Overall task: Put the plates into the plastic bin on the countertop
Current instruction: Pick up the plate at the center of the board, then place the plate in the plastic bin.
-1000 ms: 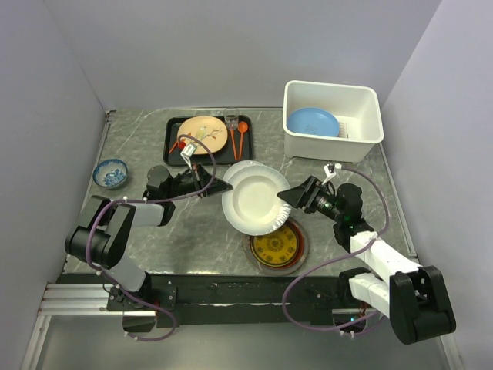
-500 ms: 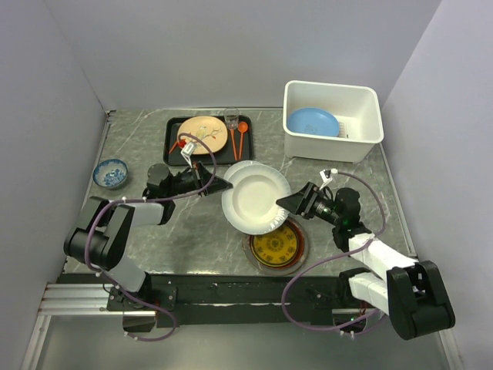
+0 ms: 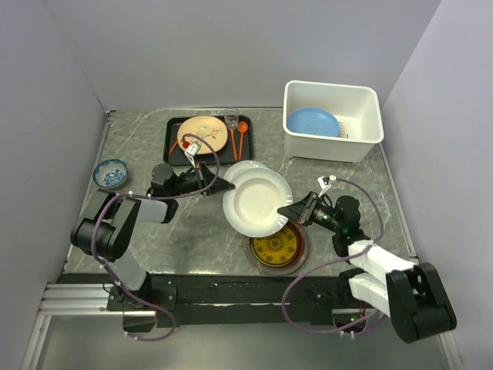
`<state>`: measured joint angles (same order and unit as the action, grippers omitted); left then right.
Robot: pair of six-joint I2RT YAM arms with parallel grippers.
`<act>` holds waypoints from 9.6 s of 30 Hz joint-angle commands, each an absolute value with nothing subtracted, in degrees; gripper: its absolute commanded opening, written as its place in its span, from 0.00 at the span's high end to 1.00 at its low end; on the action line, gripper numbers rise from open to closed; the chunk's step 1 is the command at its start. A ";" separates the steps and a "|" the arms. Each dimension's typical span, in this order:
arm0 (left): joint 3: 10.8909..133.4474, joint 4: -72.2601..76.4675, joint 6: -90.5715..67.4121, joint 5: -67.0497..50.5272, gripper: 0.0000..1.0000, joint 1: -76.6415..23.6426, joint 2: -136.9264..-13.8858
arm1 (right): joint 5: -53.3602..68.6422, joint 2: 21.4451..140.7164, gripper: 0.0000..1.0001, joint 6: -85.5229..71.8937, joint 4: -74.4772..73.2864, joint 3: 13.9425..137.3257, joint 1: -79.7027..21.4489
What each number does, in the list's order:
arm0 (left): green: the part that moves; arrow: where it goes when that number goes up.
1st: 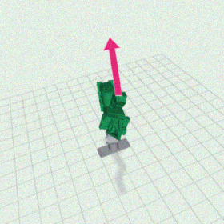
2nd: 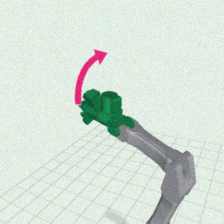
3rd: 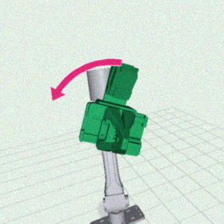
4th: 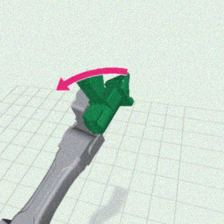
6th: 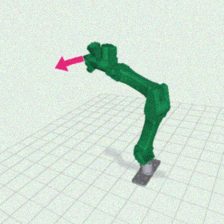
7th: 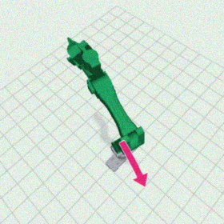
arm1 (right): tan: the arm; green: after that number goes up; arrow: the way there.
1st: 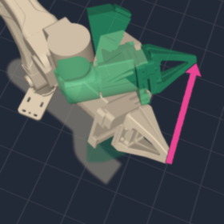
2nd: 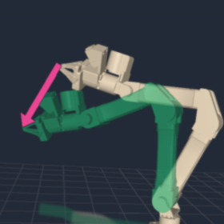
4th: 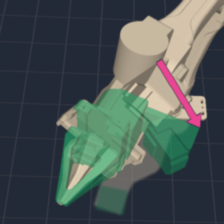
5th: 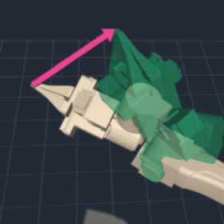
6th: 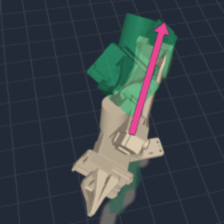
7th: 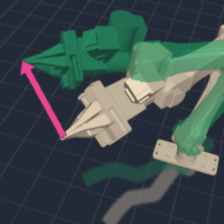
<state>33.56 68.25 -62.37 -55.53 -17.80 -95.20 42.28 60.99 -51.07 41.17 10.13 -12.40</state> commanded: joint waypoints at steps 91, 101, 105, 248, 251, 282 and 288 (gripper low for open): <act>31.38 21.71 -27.69 -24.79 0.01 -20.57 -69.26 | 41.22 83.31 1.00 -53.35 26.98 62.31 12.13; 31.20 21.62 -27.42 -24.61 0.01 -20.65 -69.70 | 40.78 88.59 1.00 -58.00 30.76 64.25 13.62; 31.20 21.01 -26.98 -23.91 0.01 -20.65 -69.52 | 40.69 90.61 1.00 -59.32 32.16 65.56 13.62; 31.82 23.47 -27.77 -25.31 0.01 -20.74 -75.76 | 33.05 124.28 0.47 -36.39 -16.78 108.63 17.84; 31.82 23.38 -27.77 -25.31 0.01 -20.83 -75.59 | 31.29 123.05 0.40 -35.77 -17.66 108.20 18.02; 34.01 27.49 -31.19 -27.94 0.01 -20.83 -83.74 | 31.55 86.50 0.28 -41.04 9.22 77.36 6.33; 34.28 32.08 -33.92 -30.06 0.01 -20.83 -88.32 | 33.57 76.12 0.27 -43.24 14.58 62.95 1.85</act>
<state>32.18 26.06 -31.57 -27.27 -20.58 -86.76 31.42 82.19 -41.74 9.04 68.88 4.08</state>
